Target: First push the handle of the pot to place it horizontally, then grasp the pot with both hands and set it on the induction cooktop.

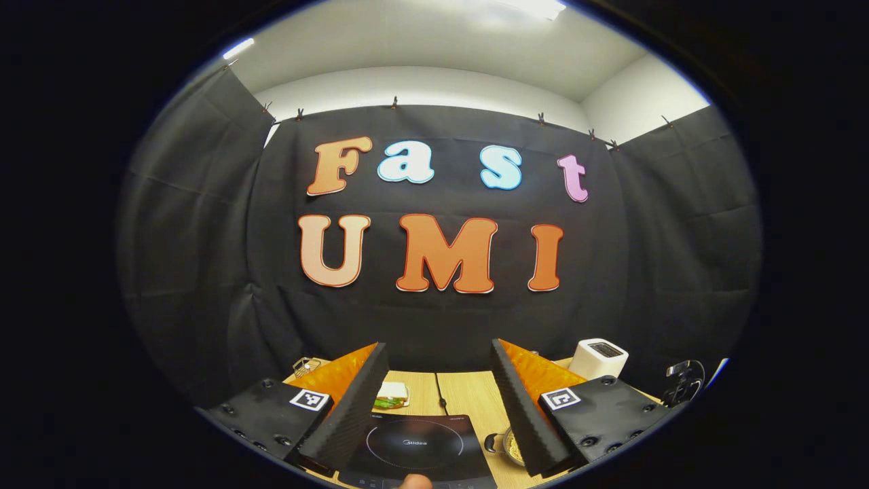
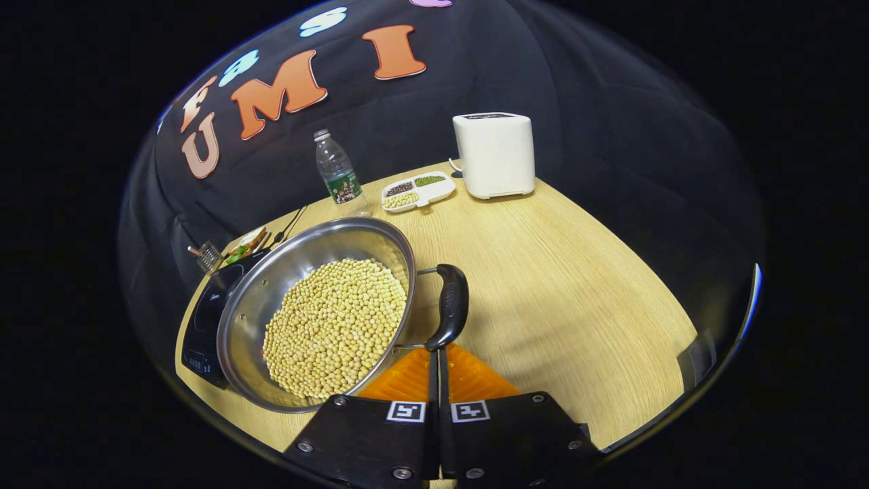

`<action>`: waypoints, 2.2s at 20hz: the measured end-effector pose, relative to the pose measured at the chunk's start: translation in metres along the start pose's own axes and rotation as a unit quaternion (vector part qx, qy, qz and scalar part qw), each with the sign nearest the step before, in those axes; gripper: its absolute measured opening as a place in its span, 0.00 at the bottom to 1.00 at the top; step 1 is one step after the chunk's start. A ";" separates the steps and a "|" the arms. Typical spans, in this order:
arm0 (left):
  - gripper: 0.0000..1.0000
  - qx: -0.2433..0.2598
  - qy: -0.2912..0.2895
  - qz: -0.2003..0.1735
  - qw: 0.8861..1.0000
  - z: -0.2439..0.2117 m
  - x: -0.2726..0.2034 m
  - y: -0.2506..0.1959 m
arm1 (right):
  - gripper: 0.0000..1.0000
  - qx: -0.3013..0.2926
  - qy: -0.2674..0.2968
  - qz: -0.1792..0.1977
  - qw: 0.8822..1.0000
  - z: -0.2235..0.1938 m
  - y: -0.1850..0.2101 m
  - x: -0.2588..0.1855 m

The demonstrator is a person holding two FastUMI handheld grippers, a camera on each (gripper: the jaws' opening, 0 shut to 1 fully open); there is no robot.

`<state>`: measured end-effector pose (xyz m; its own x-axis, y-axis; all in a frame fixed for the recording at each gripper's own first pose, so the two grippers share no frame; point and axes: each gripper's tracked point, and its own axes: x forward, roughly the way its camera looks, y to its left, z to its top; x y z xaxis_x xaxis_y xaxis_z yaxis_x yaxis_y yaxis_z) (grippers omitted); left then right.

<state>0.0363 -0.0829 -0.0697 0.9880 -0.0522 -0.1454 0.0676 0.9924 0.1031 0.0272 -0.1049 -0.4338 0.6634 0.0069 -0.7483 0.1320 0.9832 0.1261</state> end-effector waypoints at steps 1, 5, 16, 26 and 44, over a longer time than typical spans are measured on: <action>0.98 0.000 0.001 0.001 1.000 -0.001 0.001 0.001 | 0.00 0.001 0.000 -0.001 1.000 0.001 0.000 0.002; 0.98 0.000 0.006 0.001 1.000 -0.006 0.005 0.000 | 0.00 0.001 0.000 -0.002 1.000 0.008 -0.002 0.009; 0.97 -0.003 0.013 0.004 1.000 -0.015 0.013 0.003 | 0.00 0.013 0.004 0.004 1.000 0.022 -0.005 0.023; 0.98 -0.001 0.018 0.012 1.000 -0.025 0.012 0.009 | 0.00 0.012 0.006 -0.004 1.000 0.030 -0.007 0.041; 0.99 -0.014 0.078 0.031 0.996 -0.139 0.027 0.003 | 0.02 0.007 -0.042 -0.041 0.998 0.041 -0.032 0.006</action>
<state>0.0444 -0.0658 -0.2097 0.9562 0.0244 -0.2917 0.0020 0.9959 0.0900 0.0574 -0.1436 -0.4155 0.7094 -0.0891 -0.6991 0.1981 0.9772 0.0765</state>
